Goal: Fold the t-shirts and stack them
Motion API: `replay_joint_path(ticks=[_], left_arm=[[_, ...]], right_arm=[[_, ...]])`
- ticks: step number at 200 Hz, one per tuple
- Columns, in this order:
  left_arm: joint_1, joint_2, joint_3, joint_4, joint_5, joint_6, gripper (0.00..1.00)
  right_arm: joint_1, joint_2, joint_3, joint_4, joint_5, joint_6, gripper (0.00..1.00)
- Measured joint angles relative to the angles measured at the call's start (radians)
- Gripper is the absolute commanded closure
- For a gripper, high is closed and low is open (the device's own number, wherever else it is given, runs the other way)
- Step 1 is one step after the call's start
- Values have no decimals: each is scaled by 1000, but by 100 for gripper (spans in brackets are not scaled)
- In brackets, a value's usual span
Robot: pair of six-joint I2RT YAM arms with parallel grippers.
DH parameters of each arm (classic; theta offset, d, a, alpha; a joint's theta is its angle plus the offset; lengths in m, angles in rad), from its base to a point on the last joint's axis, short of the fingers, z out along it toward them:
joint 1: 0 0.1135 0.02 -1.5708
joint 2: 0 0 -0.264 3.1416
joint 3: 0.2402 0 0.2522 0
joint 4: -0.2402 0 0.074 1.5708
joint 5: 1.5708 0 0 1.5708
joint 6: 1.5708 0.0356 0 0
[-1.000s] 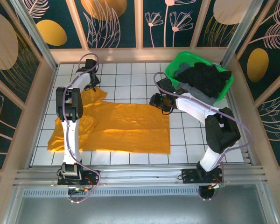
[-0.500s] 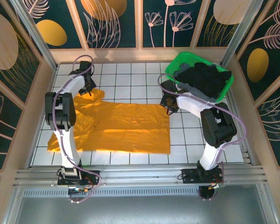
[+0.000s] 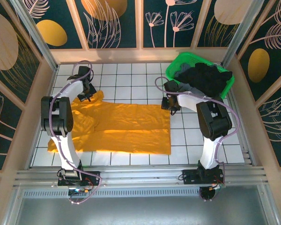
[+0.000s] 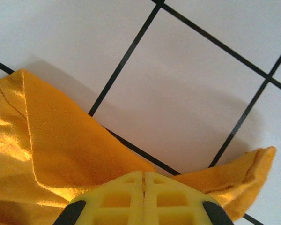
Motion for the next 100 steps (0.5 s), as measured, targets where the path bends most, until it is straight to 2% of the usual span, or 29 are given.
replay_joint_path(ticks=[37, 61, 83, 100], left_arm=[[0, -23, -8, 0, 4, -3, 100], [0, -27, -21, 0, 7, -6, 100], [0, -27, -26, -2, 8, -10, 100], [0, -30, -26, -5, 8, -12, 100]], right_arm=[[0, 34, 50, -26, -4, -57, 57], [0, 42, 64, -40, -4, -85, 61], [-1, 55, 82, -42, -5, -111, 72], [-1, 61, 92, -28, -16, -145, 85]])
